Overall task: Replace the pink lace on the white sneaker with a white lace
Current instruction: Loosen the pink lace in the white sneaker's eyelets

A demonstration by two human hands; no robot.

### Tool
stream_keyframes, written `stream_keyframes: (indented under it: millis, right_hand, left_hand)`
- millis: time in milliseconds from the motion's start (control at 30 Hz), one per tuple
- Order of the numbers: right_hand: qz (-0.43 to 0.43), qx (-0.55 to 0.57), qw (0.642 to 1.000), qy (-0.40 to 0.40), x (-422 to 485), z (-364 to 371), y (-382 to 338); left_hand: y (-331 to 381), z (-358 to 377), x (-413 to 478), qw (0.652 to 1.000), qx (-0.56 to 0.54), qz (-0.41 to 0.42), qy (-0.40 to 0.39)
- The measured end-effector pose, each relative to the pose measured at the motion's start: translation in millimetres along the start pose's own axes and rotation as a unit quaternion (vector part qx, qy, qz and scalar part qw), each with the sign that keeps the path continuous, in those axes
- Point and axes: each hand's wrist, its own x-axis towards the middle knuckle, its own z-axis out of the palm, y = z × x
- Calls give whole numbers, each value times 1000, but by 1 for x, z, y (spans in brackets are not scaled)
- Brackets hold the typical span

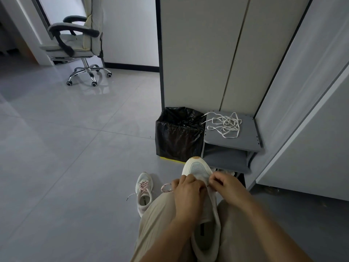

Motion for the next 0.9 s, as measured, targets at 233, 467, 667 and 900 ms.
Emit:
stream_keyframes:
  millis: [233, 467, 667, 900]
  right_hand:
    - [20, -41, 999, 30, 0, 17, 2]
    - [68, 79, 994, 36, -18, 27, -5]
    - [51, 99, 989, 100, -35, 35, -1]
    - [39, 76, 986, 141, -30, 38, 6]
  left_hand:
    - [-7, 1, -3, 997, -74, -8, 30]
    - [-15, -3, -6, 988, -154, -14, 19]
    - [-23, -26, 0, 972, -229, -12, -56]
    - [-22, -89, 30, 940, -322, -107, 45]
